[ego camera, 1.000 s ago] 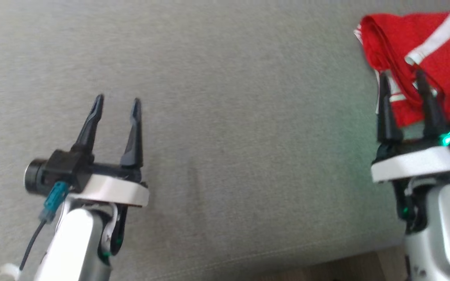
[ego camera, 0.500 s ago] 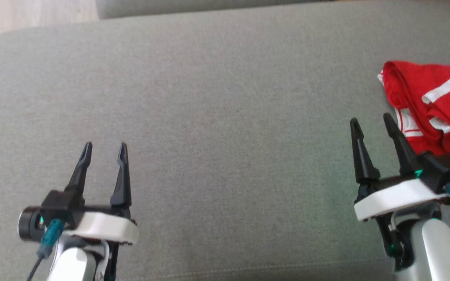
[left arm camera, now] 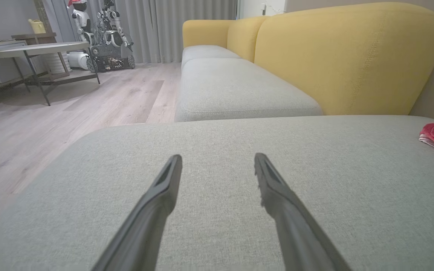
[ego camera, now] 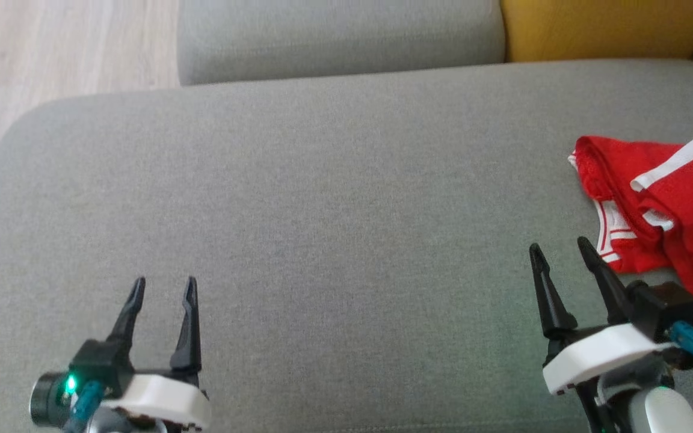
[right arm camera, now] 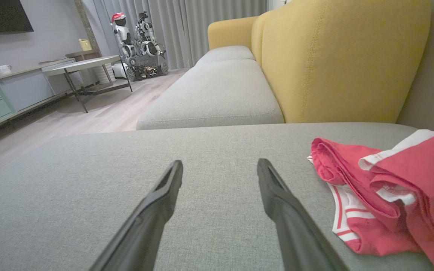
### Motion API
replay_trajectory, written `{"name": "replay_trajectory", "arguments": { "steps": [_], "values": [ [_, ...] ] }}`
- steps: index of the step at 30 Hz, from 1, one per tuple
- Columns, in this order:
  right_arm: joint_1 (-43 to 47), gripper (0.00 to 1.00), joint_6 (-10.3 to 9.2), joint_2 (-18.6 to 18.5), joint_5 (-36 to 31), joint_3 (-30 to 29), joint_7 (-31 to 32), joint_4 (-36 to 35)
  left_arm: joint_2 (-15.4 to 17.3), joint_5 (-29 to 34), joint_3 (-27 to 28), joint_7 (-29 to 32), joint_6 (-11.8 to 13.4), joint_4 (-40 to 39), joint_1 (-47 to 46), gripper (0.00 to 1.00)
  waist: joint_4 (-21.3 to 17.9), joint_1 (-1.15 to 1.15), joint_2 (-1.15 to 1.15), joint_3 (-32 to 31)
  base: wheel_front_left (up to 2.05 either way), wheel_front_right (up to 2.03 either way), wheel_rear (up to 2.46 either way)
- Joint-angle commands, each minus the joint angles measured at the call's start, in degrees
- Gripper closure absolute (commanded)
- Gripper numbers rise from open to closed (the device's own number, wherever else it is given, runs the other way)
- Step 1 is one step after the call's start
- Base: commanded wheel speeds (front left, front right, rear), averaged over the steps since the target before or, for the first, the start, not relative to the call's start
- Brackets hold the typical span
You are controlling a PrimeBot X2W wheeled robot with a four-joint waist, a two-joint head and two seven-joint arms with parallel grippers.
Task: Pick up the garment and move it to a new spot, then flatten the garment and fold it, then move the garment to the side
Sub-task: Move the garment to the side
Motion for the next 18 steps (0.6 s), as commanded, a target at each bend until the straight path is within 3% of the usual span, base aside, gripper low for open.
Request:
{"name": "replay_trajectory", "arguments": {
  "steps": [1,18],
  "values": [
    [-0.94,0.0,-0.05,-0.14,-0.37,1.25,0.37,-2.68,1.1,-0.18,1.62,0.22,0.49,-2.25,-1.26,0.0,0.06,0.0,0.0,-1.03,0.0,0.0,0.0],
    [1.32,0.0,-0.05,-0.13,0.29,0.25,1.42,-3.92,1.68,-0.07,0.07,1.55,1.09,-3.02,0.44,0.0,0.43,0.0,0.0,-3.32,0.0,0.0,0.0]
  ]
}}
